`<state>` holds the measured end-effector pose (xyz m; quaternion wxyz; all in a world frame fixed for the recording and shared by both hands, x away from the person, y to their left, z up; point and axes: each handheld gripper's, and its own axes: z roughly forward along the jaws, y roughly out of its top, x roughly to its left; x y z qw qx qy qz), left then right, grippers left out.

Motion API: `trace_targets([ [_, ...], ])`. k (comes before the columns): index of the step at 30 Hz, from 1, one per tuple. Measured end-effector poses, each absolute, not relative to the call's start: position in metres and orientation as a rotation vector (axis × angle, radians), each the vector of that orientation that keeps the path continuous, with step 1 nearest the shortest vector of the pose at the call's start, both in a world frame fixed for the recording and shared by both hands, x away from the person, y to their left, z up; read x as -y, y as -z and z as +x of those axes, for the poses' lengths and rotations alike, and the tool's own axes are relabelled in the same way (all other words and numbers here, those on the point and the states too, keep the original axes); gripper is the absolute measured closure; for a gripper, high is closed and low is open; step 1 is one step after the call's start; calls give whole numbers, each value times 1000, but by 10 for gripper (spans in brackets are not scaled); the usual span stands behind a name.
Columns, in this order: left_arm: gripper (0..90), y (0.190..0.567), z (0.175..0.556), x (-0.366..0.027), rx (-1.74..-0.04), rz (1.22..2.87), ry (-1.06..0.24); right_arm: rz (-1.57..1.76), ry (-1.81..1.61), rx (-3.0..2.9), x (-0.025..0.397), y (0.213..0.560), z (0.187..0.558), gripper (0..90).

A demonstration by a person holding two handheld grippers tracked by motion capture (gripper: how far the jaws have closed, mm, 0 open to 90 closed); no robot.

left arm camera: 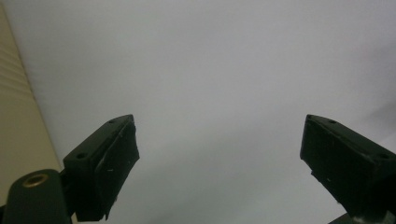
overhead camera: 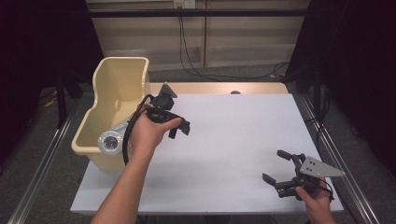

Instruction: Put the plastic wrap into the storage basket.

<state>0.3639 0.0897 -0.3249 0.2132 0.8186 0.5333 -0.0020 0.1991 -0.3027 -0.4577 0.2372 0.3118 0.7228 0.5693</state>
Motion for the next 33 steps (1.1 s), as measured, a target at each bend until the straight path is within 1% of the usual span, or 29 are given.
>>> trace_targets([
  [26,111,395,339,-84,-1435,2310,53,850,-1555,-1987,302,458,199,13],
  [30,114,406,334,-83,-1421,2310,42,849,-1556,-1988,302,458,199,13],
  [31,114,410,330,-84,-1390,2308,16,850,-1556,-1988,302,458,199,13],
  [33,115,413,328,-83,-1396,2295,0,852,-1557,-1988,303,458,198,13],
])
